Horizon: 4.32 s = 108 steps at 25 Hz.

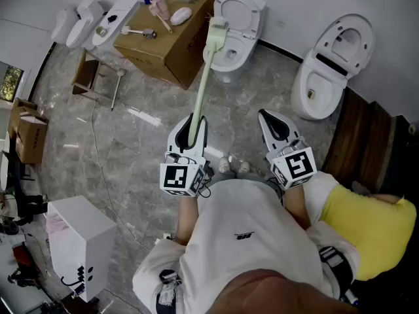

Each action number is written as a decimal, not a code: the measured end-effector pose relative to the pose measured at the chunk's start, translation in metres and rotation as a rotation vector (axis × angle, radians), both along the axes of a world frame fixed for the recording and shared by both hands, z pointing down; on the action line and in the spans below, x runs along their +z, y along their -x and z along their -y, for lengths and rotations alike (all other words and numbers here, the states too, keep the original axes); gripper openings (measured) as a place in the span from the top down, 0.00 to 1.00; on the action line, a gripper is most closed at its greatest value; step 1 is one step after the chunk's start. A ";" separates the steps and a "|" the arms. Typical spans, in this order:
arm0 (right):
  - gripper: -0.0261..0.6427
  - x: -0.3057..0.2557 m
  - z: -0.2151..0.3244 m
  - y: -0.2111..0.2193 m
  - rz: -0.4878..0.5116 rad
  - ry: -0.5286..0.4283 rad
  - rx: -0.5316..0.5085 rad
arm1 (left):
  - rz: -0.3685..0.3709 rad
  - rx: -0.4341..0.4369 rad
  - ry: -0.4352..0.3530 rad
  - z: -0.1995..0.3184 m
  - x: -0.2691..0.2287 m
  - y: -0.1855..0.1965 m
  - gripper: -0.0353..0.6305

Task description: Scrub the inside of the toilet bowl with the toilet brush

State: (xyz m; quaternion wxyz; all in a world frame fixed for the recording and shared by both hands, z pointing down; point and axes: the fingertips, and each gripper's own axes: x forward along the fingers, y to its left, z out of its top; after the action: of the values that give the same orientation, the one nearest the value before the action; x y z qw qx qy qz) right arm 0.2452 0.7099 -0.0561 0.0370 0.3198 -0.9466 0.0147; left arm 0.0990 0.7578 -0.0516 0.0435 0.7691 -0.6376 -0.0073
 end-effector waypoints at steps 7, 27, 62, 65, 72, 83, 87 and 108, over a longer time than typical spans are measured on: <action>0.97 0.008 0.011 -0.014 0.010 0.031 0.001 | 0.004 -0.012 0.023 0.007 0.004 -0.018 0.79; 0.97 0.041 0.081 -0.003 -0.044 0.082 -0.002 | -0.013 -0.029 0.052 0.079 0.028 -0.004 0.79; 0.97 0.061 0.289 0.139 -0.087 0.136 0.014 | -0.043 0.026 0.110 0.287 0.057 0.122 0.79; 0.97 0.072 0.313 0.142 -0.087 0.161 0.011 | -0.042 0.019 0.127 0.310 0.064 0.126 0.79; 0.97 0.081 0.388 0.149 -0.088 0.179 -0.020 | -0.051 -0.013 0.161 0.380 0.078 0.135 0.79; 0.97 0.099 0.503 0.162 -0.107 0.236 -0.093 | -0.049 -0.076 0.225 0.492 0.094 0.142 0.79; 0.97 0.104 0.534 0.166 -0.105 0.253 -0.123 | -0.044 -0.106 0.250 0.523 0.101 0.143 0.79; 0.97 0.220 0.617 0.161 -0.142 0.460 -0.112 | -0.071 -0.096 0.478 0.611 0.222 0.139 0.79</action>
State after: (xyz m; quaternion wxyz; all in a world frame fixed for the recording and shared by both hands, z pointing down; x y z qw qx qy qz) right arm 0.0839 0.0933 0.1639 0.1760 0.2504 -0.9296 0.2053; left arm -0.0398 0.1469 0.1703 0.2464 0.7049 -0.6552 0.1145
